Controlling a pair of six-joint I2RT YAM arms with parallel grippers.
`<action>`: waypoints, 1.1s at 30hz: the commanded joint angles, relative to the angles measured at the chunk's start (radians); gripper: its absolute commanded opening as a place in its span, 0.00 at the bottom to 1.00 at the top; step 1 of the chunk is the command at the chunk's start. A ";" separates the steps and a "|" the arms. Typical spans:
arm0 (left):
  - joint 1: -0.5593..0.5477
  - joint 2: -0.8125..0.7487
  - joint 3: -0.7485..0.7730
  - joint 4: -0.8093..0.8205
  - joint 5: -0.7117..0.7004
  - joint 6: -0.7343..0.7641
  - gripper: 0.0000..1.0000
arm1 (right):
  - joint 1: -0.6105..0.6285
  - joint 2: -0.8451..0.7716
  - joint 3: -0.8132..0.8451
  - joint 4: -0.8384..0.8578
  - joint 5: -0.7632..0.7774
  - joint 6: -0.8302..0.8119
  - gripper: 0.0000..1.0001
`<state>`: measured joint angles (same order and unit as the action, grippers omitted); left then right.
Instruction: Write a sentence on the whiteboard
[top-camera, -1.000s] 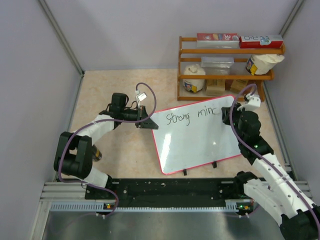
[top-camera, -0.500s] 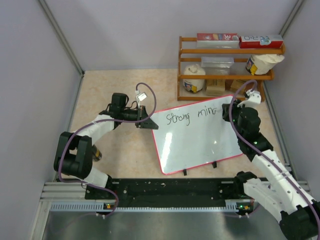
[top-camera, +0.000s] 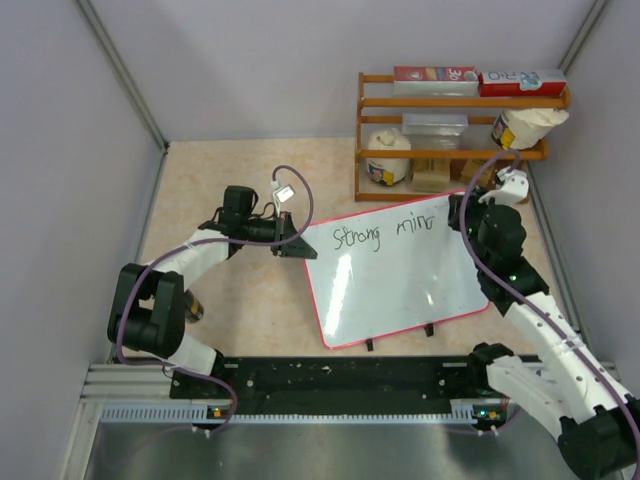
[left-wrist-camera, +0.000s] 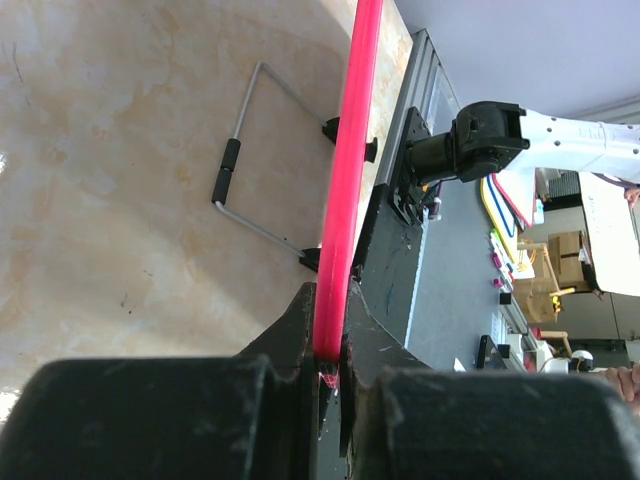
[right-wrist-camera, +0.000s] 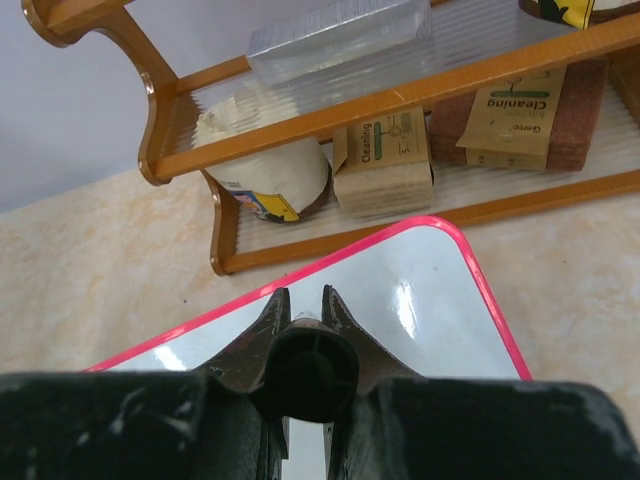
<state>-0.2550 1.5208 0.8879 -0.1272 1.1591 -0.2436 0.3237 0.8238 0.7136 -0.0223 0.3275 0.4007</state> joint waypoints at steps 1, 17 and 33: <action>-0.050 0.018 -0.033 -0.043 -0.173 0.138 0.00 | -0.025 0.027 0.066 0.062 -0.001 -0.026 0.00; -0.050 0.021 -0.035 -0.038 -0.165 0.136 0.00 | -0.026 0.063 0.040 0.048 -0.056 -0.002 0.00; -0.050 0.022 -0.035 -0.037 -0.167 0.135 0.00 | -0.026 -0.029 -0.062 -0.036 -0.090 0.029 0.00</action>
<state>-0.2565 1.5208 0.8883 -0.1284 1.1591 -0.2447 0.3061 0.8204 0.6724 -0.0288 0.2535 0.4210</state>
